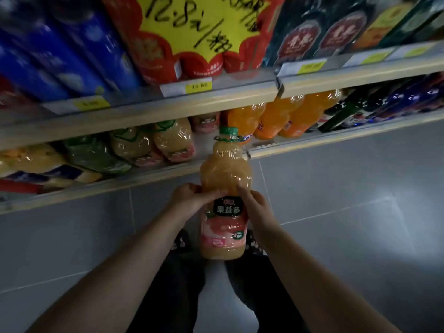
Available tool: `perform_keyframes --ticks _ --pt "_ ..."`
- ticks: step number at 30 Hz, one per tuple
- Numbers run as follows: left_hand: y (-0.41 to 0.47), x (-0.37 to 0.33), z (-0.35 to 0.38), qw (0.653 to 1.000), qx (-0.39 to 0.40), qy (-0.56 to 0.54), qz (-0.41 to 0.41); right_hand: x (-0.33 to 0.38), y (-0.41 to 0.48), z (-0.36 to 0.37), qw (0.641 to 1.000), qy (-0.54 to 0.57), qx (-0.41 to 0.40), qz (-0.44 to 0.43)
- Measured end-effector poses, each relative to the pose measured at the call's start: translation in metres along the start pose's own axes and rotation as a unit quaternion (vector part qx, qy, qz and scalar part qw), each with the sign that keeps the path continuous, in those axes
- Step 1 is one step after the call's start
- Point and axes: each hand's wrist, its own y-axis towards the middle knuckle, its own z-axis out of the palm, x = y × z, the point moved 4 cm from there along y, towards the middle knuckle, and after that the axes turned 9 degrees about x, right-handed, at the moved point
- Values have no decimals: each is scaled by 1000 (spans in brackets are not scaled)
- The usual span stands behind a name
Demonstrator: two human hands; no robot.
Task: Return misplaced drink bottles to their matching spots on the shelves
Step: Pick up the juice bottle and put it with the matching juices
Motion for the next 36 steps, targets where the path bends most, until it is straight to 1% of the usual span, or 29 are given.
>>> perform_keyframes --ticks 3,5,7,9,11,13,16,20,22,25,28,32,34,36 --pt "52 21 5 999 1 -46 15 -21 50 -13 1000 23 11 -13" --pt "83 30 10 998 -12 -52 29 -27 81 -20 999 27 6 -23" --pt "110 31 12 996 -40 -61 55 -20 110 -26 999 3 -11 -40" --pt "130 20 12 991 -59 -61 103 -8 132 -30 998 -27 -18 -50" --pt "137 8 10 986 -68 -57 138 5 145 -35 996 -18 -13 -81" --pt "145 3 5 983 -79 -58 155 14 155 -38 994 -7 -4 -109" --pt "156 8 0 979 -98 -57 171 18 165 -32 988 -41 41 -140" --pt "155 6 -7 974 -113 -22 195 22 171 -31 978 -79 82 -173" --pt "154 1 -11 969 -118 -1 217 25 174 -33 977 -80 82 -181" --pt "159 -6 -16 963 -117 6 241 33 181 -34 979 -70 54 -183" --pt "165 -12 -18 966 -101 -20 236 46 186 -32 972 -105 65 -201" --pt "163 -26 -23 964 -56 -108 236 54 199 -26 966 -118 84 -213" --pt "163 -31 -27 959 -66 -124 246 54 202 -20 967 -106 78 -216" --pt "165 -33 -32 955 -94 -118 254 52 207 -12 967 -89 73 -225"
